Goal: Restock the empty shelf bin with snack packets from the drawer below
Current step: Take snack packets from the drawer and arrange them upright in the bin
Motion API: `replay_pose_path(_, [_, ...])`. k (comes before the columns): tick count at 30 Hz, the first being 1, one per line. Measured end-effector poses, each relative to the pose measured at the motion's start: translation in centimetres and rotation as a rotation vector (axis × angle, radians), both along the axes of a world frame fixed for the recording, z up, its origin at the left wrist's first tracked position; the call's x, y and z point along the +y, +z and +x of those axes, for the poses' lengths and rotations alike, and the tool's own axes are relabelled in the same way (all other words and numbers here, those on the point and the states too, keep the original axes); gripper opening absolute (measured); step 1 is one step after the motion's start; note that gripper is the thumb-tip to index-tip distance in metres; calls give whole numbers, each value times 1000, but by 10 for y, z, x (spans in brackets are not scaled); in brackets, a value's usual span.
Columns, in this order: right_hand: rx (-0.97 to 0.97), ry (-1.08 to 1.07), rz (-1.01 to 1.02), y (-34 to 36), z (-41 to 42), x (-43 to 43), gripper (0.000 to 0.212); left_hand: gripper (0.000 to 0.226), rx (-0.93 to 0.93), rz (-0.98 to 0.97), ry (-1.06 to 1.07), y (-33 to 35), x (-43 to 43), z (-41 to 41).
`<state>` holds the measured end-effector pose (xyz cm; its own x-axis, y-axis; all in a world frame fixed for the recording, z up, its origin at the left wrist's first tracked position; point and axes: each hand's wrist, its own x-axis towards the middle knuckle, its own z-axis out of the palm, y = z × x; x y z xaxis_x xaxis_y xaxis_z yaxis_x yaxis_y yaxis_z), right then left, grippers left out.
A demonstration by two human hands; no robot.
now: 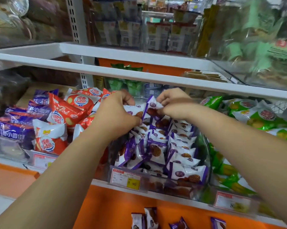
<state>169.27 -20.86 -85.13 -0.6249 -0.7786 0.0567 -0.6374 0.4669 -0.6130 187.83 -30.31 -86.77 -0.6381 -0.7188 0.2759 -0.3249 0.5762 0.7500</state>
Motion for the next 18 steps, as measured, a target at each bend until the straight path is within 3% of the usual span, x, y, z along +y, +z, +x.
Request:
replay_pose_path(6, [228, 115, 305, -30, -23, -6, 23, 44, -47, -124, -26, -10, -1, -9])
replay_pose_path(11, [347, 118, 308, -44, -29, -3, 17, 44, -132, -161, -123, -19, 5, -26])
replay_pose_path(18, [355, 216, 366, -31, -41, 2, 19, 41, -464, -379, -328, -16, -3, -71])
